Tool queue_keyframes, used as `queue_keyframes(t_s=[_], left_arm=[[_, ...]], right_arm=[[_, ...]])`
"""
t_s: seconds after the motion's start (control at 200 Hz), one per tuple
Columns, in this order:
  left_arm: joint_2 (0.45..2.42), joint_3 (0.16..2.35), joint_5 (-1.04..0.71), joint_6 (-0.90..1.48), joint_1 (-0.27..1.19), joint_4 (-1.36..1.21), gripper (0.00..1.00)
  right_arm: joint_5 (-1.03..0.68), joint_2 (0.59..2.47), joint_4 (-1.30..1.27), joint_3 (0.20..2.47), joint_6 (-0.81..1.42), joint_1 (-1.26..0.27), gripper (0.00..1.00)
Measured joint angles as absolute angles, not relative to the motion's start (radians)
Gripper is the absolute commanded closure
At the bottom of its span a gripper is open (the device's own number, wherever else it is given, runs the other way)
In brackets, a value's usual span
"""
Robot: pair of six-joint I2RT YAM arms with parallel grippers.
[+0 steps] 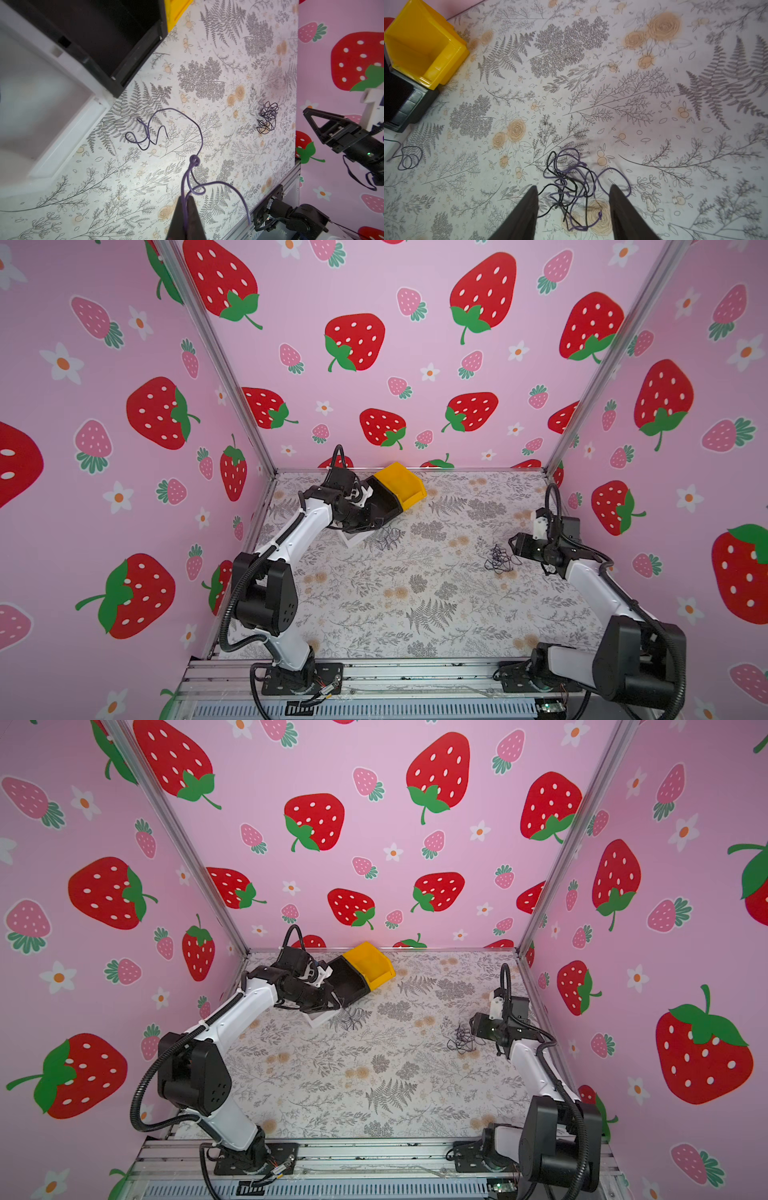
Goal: Untangle the cables
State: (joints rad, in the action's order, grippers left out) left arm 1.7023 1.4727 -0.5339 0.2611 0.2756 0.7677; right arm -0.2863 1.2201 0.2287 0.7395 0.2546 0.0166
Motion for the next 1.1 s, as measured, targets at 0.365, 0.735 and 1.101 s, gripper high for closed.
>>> queue_keyframes(t_s=[0.365,0.735,1.101], left_arm=[[1.678,1.61,-0.562,0.278,0.379,0.762,1.0],[1.669,1.689,-0.585,0.344,0.455,0.685,1.0],[1.637,1.702,-0.585,0.398,0.493,0.601,1.0]], right_arm=[[-0.39,1.135,0.047,0.728,0.208,-0.257,0.28],[-0.535,1.309,-0.191,0.637,0.269,-0.406,0.26],[-0.597,1.352,-0.288,0.634,0.295,-0.441,0.3]])
